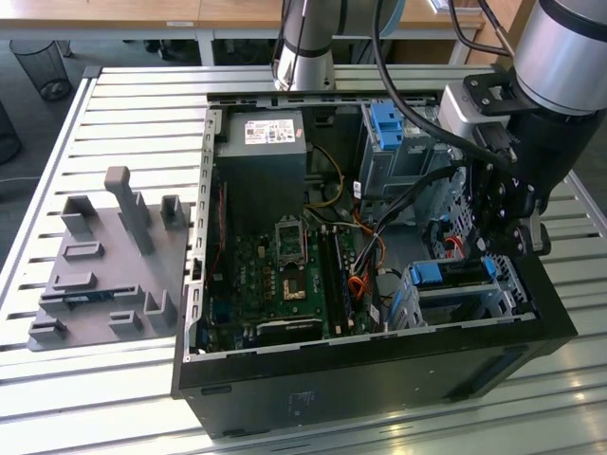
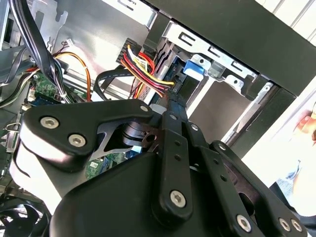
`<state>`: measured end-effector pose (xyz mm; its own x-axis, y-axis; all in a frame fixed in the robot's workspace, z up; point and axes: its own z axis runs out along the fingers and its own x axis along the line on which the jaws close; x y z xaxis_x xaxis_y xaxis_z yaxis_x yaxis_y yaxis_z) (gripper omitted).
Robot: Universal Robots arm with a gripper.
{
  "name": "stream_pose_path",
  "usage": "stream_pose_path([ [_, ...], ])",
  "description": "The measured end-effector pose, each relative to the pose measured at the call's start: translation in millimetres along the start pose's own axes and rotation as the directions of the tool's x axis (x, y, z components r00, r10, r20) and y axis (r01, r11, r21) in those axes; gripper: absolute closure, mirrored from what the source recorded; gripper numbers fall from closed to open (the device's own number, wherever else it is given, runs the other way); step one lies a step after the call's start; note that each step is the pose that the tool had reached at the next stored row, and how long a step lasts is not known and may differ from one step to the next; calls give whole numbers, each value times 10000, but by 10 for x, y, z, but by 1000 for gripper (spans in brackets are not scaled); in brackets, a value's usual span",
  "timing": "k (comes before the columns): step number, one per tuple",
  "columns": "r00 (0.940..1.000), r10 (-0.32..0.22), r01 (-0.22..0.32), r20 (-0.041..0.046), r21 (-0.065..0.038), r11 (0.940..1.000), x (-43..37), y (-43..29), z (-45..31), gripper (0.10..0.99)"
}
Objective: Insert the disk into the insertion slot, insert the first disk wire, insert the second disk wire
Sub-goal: 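Insert the second disk wire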
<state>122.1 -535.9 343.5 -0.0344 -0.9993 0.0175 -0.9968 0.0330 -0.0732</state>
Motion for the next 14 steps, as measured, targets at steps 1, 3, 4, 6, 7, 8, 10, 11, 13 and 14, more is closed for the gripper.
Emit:
stream_pose_path([
  [1,10000,7,-7,-1,0,10000,0,0,-2,980],
  [3,10000,16,-16,-5,0,10000,1,-1,-11,980],
  [4,10000,18,-18,-3,0,10000,0,-1,-16,980],
  [6,10000,23,-23,-4,0,10000,1,-2,-29,980],
  [7,10000,26,-26,0,0,10000,1,-2,-31,980],
  [8,10000,30,-30,-2,0,10000,1,-3,-36,980],
  [10,10000,34,-34,-4,-1,10000,0,-4,-51,980],
  [11,10000,36,-36,-5,-2,10000,1,-5,-63,980],
  [13,10000,40,-40,-4,-7,10000,1,-6,-88,980],
  [14,10000,40,-40,-4,-13,10000,1,-7,-98,980],
])
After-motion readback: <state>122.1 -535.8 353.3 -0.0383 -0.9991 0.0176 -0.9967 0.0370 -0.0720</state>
